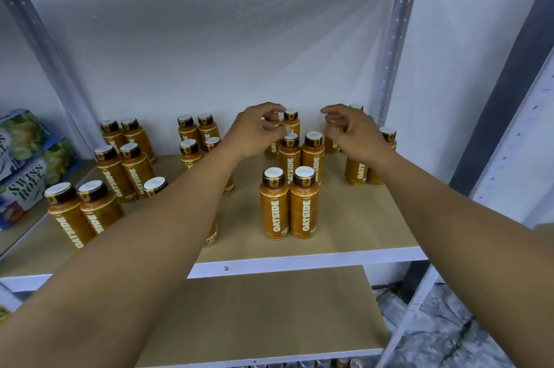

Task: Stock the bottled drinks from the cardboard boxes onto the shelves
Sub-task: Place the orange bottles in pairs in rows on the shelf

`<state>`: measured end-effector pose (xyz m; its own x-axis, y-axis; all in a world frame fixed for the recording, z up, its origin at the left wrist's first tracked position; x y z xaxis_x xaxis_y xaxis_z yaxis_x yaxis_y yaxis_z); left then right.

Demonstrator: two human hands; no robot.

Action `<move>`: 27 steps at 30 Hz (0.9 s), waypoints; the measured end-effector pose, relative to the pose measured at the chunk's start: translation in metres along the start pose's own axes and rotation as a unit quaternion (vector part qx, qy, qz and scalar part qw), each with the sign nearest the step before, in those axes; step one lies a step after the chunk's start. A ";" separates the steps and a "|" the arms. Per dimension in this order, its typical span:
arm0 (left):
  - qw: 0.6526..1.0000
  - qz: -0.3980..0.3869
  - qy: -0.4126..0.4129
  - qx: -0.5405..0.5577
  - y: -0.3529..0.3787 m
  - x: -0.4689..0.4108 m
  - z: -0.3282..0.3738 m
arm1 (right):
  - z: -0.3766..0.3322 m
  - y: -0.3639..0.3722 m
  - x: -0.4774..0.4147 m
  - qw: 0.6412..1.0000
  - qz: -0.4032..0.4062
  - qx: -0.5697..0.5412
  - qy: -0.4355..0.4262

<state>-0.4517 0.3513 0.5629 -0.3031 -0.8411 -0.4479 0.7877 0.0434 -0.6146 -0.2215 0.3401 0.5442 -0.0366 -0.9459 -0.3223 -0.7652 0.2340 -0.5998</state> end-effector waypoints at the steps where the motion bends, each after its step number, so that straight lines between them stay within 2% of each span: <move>1: 1.000 -0.016 -0.003 -0.003 0.005 -0.004 -0.003 | 0.003 0.003 -0.003 1.000 -0.007 0.010 0.000; 6: 0.995 -0.086 -0.025 -0.035 0.029 -0.018 -0.025 | 0.020 0.020 -0.017 0.998 -0.042 0.038 0.017; 13: 0.990 -0.128 -0.048 -0.046 0.044 -0.029 -0.050 | 0.037 0.042 -0.027 0.994 -0.091 0.054 0.028; 27: 0.993 -0.106 -0.033 -0.032 0.055 -0.028 -0.060 | 0.048 0.051 -0.033 0.995 -0.090 0.036 0.005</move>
<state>-0.4326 0.4097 0.5027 -0.4207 -0.8689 -0.2610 0.6729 -0.1059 -0.7321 -0.2283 0.3943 0.4889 0.0905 -0.9759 -0.1984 -0.7115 0.0761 -0.6985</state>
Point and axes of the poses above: each hand's wrist, its own x-axis away from the middle knuckle, its own y-axis out of the palm, z = x × y, the point moved 3 cm from there along -x, towards the middle knuckle, and after that the axes turned 7 degrees about y, right-handed, at the moved point
